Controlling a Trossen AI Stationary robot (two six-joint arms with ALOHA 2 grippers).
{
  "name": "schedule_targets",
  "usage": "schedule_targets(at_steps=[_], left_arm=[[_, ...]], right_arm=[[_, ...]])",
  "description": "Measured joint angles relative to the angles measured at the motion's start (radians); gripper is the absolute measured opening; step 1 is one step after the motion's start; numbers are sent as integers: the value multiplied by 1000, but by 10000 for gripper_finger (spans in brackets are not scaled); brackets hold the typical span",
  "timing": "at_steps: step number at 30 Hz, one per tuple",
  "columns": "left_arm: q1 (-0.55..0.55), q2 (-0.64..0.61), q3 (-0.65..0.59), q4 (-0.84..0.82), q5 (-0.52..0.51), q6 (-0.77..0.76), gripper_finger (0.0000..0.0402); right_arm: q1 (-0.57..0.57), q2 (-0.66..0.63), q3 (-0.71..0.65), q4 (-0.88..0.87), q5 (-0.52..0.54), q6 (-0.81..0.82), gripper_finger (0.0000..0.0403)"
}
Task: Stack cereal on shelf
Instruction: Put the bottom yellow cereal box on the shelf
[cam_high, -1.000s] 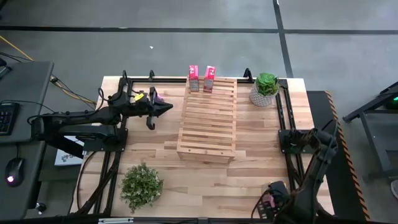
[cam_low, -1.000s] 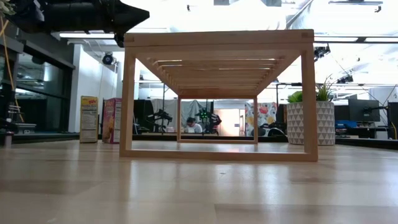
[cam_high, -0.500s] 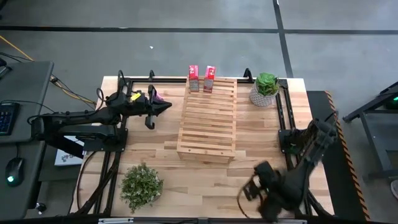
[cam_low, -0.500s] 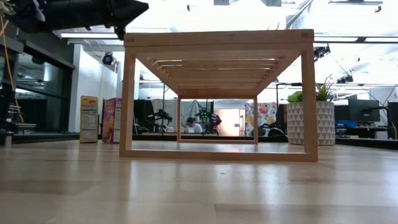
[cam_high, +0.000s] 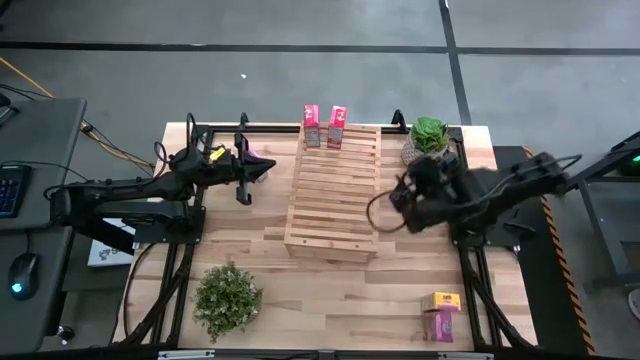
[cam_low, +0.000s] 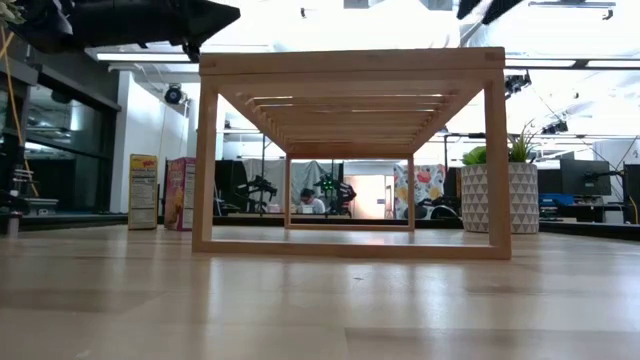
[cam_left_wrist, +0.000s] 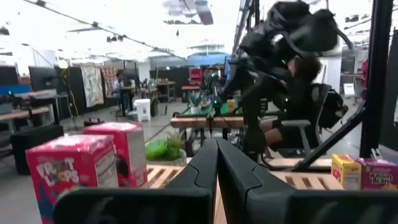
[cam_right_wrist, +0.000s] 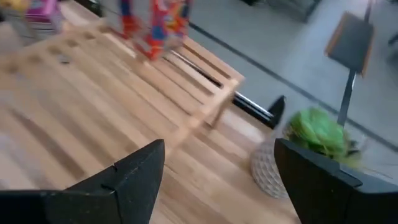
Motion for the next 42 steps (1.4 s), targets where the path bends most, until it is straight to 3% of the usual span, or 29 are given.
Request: schedule_targets(at_steps=[5, 9, 13, 20, 28, 34, 38, 42], left_arm=[[0, 0, 0, -3, -41, -51, 3], [0, 0, 0, -4, -117, -277, 3], [0, 0, 5, -3, -116, -465, 3], [0, 0, 76, -1, -43, -496, 3], [0, 0, 120, -15, -21, -544, 3], [-24, 0, 121, -8, -27, -757, 3], [-89, 0, 121, -5, -83, -793, 3], [-163, 0, 121, -1, -158, -774, 3]], right_arm=[[-93, -80, -29, 35, -96, 16, 296], [-128, -95, -29, 173, -279, 41, 296], [-128, -89, -29, 388, -448, -13, 296], [-128, -82, -29, 568, -600, -75, 296], [-128, -82, -29, 553, -653, -186, 296], [-144, -84, -29, 430, -935, -367, 296], [-49, -86, -29, 220, -992, -363, 296], [125, -87, -29, 103, -991, -254, 296]])
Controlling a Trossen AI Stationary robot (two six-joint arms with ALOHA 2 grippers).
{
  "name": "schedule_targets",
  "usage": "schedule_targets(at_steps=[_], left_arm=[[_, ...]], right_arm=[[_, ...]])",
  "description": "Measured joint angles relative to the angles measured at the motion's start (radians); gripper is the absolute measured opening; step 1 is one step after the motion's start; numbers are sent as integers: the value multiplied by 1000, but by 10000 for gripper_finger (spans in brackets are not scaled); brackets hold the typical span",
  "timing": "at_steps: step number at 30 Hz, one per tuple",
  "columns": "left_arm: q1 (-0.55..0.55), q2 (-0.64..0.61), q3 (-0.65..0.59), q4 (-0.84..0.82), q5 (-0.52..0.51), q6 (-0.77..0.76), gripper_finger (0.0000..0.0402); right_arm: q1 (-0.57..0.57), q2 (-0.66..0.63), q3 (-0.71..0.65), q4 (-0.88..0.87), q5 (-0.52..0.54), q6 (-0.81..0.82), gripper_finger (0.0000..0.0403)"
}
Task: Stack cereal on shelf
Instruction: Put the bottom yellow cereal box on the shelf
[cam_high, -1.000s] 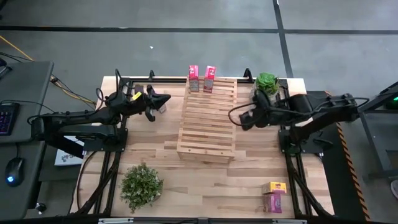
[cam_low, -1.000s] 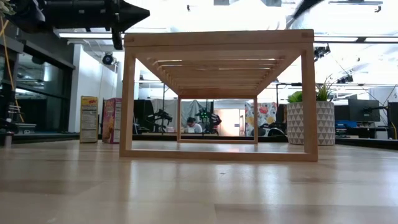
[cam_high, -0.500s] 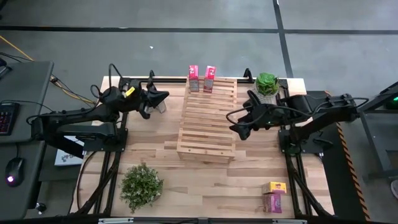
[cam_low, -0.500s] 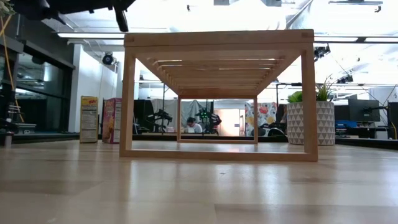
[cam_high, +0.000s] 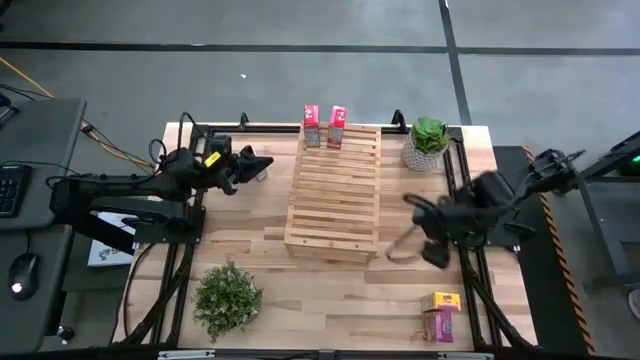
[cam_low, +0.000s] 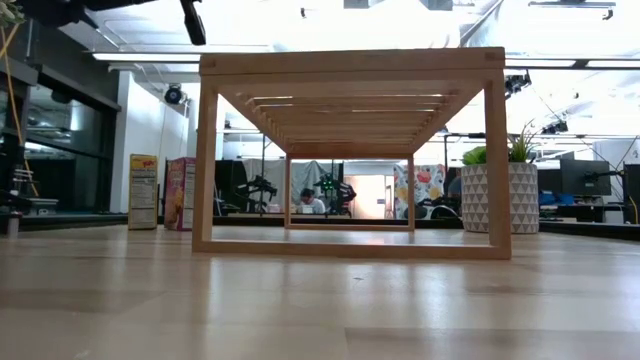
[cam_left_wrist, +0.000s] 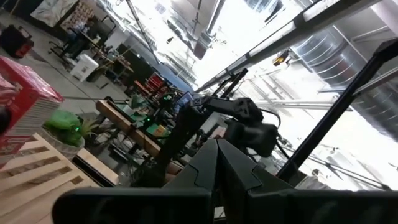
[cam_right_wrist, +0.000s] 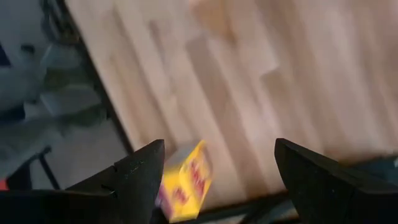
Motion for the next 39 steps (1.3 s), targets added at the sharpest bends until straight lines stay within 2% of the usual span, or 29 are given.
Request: schedule_targets(at_steps=[3, 6, 9, 13, 21, 28, 33, 39], left_arm=[[-37, 0, 0, 0, -34, 33, 3], [-59, 0, 0, -3, -41, 66, 3], [-73, 0, 0, -3, -38, 96, 3], [-85, 0, 0, -10, -35, 144, 3], [-88, 0, 0, -13, -35, 177, 3], [-87, 0, 0, -15, -12, 177, 3], [-87, 0, 0, -15, 9, 177, 3], [-87, 0, 0, -16, 9, 177, 3]], right_arm=[[148, 0, 0, 0, 4, 129, 296], [292, 20, 0, -5, 58, 213, 296], [418, 56, 0, -20, 114, 232, 296], [514, 133, 0, -18, 129, 233, 296], [578, 296, 0, -12, -49, 276, 296], [584, 383, 0, -16, -40, 231, 296], [585, 397, -2, -12, -22, 228, 296], [585, 340, -133, 126, -78, 261, 296]])
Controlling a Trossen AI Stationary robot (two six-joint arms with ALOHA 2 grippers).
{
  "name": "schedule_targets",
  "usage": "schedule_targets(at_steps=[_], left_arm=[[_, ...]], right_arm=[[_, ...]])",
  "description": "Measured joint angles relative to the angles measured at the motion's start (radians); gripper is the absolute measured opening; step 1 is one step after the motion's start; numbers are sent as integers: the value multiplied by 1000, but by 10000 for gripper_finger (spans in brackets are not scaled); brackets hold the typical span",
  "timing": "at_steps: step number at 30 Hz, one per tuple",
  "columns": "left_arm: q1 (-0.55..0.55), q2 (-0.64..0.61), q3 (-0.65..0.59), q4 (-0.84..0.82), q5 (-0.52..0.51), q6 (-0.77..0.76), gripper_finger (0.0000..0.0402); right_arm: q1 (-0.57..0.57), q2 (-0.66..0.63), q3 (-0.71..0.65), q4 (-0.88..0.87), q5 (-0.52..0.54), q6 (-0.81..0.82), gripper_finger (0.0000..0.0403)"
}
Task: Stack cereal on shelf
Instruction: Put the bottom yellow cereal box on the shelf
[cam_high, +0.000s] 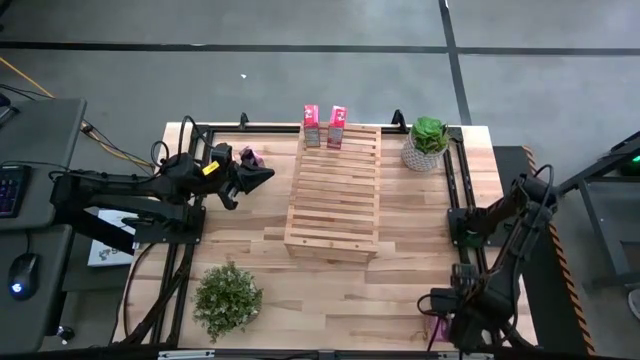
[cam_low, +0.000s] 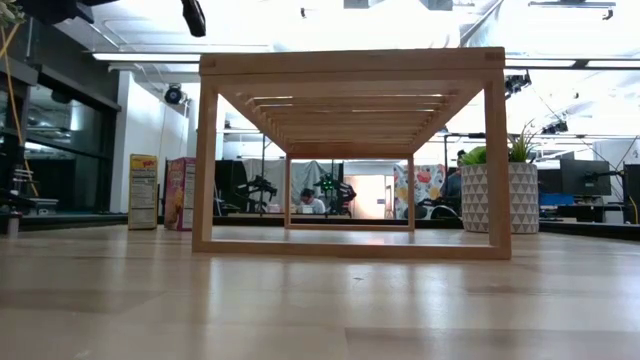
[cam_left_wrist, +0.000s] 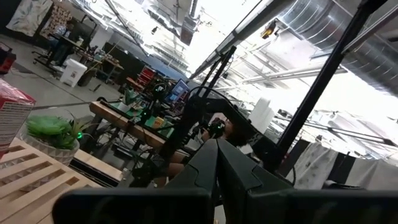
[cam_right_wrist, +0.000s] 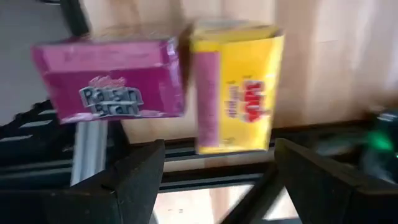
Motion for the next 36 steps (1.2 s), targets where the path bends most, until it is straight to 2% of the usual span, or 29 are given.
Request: schedule_targets(at_steps=[2, 6, 18, 27, 31, 36], left_arm=[[0, 0, 0, 0, 0, 0, 3], [0, 0, 0, 0, 0, -1, 3], [0, 0, 0, 0, -2, -1, 3], [0, 0, 0, 0, -2, -1, 3], [0, 0, 0, 1, -2, -1, 3], [1, 0, 0, 0, -2, 0, 3]], right_arm=[[0, -26, -40, 42, -9, 16, 296], [-2, -59, -74, 60, 40, 43, 296], [6, -60, -173, 130, 84, -7, 296], [6, -60, -244, 213, 55, -3, 294], [4, -60, -244, 212, 50, -2, 271], [4, -76, -244, 189, 25, -2, 208]])
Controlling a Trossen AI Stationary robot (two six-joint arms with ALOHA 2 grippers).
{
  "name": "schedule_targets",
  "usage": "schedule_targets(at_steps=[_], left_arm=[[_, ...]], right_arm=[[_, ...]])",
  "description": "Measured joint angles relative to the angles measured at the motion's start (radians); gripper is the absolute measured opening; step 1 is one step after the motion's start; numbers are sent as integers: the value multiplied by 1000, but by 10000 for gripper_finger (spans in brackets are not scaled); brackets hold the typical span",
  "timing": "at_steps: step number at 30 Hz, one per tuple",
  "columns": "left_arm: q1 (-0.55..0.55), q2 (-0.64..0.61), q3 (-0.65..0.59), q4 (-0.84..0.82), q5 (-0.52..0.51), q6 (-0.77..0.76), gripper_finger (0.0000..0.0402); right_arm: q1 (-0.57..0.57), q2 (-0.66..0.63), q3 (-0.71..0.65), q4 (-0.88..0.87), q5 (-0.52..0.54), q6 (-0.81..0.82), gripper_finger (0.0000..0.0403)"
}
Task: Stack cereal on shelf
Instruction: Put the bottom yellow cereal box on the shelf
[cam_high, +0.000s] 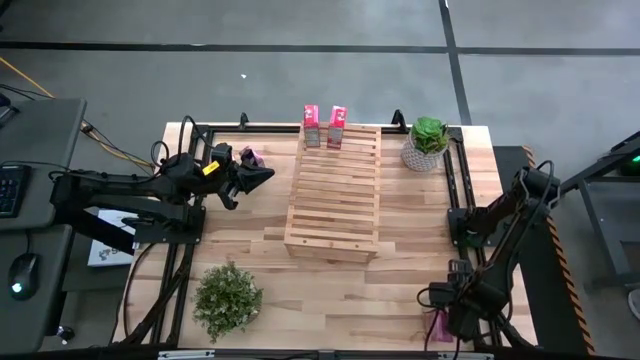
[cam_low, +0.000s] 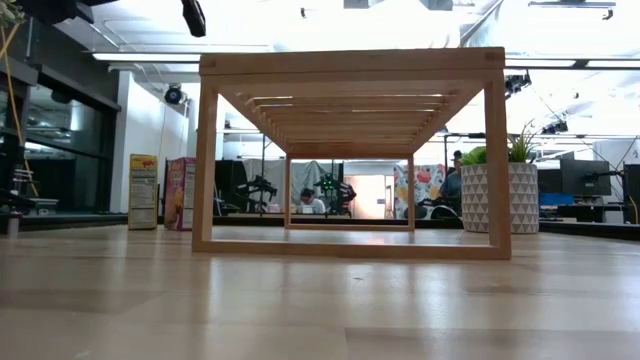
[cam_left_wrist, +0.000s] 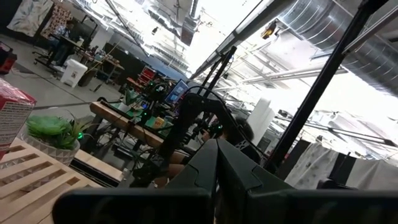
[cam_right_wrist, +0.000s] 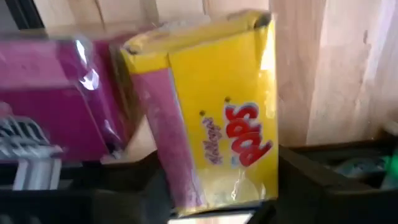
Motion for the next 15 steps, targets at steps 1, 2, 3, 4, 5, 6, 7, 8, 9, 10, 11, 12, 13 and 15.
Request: schedule_targets(at_steps=[1, 2, 3, 4, 5, 6, 7, 8, 9, 10, 11, 12, 13, 15], left_arm=[[0, 0, 0, 0, 0, 1, 3], [0, 0, 0, 0, 0, 2, 3], [0, 0, 0, 0, 0, 6, 3], [0, 0, 0, 0, 0, 9, 3], [0, 0, 0, 0, 0, 10, 3], [0, 0, 0, 0, 0, 10, 3], [0, 0, 0, 0, 0, 11, 3], [0, 0, 0, 0, 0, 13, 3], [0, 0, 0, 0, 0, 15, 3], [0, 0, 0, 0, 0, 17, 3], [0, 0, 0, 0, -1, 18, 3], [0, 0, 0, 0, -1, 18, 3], [0, 0, 0, 0, -5, 18, 3], [0, 0, 0, 0, -10, 19, 3]], right_arm=[[0, -5, 0, -9, -4, 0, 195], [0, -11, 0, -20, -7, 2, 181], [0, -20, 0, -30, -7, 7, 169], [0, -31, 0, -39, -5, 17, 157], [0, -43, 0, -46, -2, 22, 148], [0, -57, 0, -51, 4, 27, 141], [0, -74, 0, -58, 9, 37, 136], [0, -92, 0, -73, 10, 51, 134], [0, -113, 0, -92, 10, 67, 134], [0, -134, 4, -120, 8, 84, 134], [0, -157, 17, -161, 6, 101, 136], [0, -183, 34, -199, 4, 117, 138], [0, -210, 59, -238, 9, 139, 140], [-7, -262, 119, -296, 58, 193, 141]])
